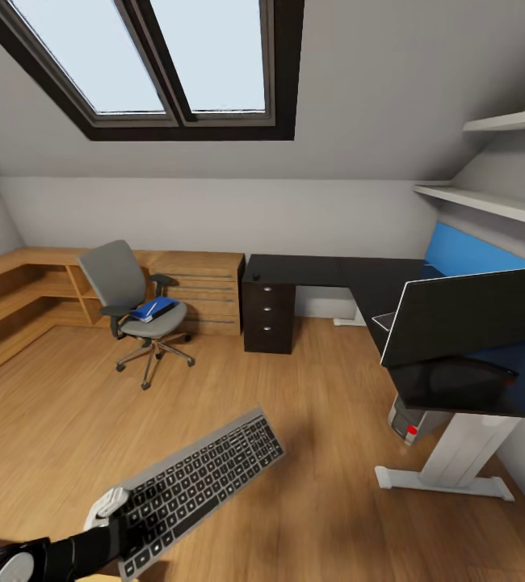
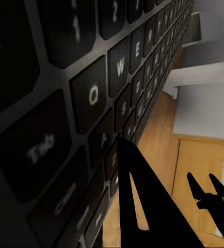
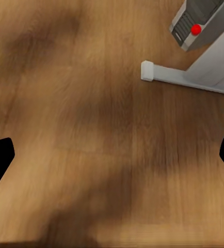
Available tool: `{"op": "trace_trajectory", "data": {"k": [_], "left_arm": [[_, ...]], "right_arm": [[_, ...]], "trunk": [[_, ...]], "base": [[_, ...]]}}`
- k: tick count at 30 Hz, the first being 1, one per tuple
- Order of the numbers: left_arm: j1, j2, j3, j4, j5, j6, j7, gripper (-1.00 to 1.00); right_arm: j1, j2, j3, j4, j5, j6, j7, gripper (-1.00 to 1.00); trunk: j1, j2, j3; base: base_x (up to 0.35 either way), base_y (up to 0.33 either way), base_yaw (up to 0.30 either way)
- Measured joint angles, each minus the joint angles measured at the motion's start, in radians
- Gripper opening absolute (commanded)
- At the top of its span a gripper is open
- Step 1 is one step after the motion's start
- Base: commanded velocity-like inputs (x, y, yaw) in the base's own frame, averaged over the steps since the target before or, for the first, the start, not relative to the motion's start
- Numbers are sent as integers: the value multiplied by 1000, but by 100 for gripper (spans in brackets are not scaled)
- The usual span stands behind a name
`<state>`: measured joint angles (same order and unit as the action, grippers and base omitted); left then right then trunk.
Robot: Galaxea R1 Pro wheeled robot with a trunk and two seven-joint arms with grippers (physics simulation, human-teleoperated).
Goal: In the bedroom, organize the workspace by keeping the computer under the desk, ensuring the monitor is on the desk, placing the keyboard on the desk next to the monitor, placing the mouse on the desk next to the keyboard, moving the folder from the swivel chair onto the desk next to the mouse, stacking the notebook on top of the folder with the pen on top of the notebook, and positioning the swivel chair next to the desk.
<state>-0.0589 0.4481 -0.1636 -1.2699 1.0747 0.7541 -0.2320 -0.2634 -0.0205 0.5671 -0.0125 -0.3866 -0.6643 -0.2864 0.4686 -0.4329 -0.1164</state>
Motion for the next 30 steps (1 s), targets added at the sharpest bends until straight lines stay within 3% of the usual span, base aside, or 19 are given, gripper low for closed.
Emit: {"op": "trace_trajectory", "data": {"k": [4, 5, 10, 14, 18, 21, 25, 26, 30], "left_arm": [[0, 1, 66, -21, 5, 141, -1, -100], [0, 2, 91, -29, 6, 186, 0, -100], [0, 24, 134, -45, 3, 245, 2, -100], [0, 75, 144, -48, 0, 259, 2, -100], [0, 126, 149, -49, 8, 264, -7, -100], [0, 163, 150, -48, 9, 265, -44, -100], [0, 212, 150, -41, 5, 266, -115, -100], [0, 232, 149, -39, 4, 266, -134, -100], [0, 264, 148, -36, 2, 265, -151, -100]], "right_arm": [[0, -7, -9, -64, 1, 88, 0, 100], [0, -13, -10, -102, 1, 141, 0, 100], [0, -35, -14, -262, 0, 324, 0, 100], [0, -44, -29, -402, 2, 478, 1, 100], [1, -56, -81, -515, 2, 586, 10, 100], [0, -66, -149, -583, 1, 660, 48, 100], [-4, -84, -254, -668, 1, 801, 171, 100], [-6, -96, -297, -712, 0, 875, 234, 100], [-7, -120, -371, -819, -3, 981, 331, 100]], "trunk": [[0, 0, 0], [0, 0, 0], [0, 0, 0], [0, 0, 0], [0, 0, 0], [0, 0, 0], [0, 0, 0], [0, 0, 0], [0, 0, 0]], "base": [[0, 0, 0], [0, 0, 0], [0, 0, 0], [0, 0, 0], [0, 0, 0], [0, 0, 0], [0, 0, 0], [0, 0, 0], [0, 0, 0]]}}
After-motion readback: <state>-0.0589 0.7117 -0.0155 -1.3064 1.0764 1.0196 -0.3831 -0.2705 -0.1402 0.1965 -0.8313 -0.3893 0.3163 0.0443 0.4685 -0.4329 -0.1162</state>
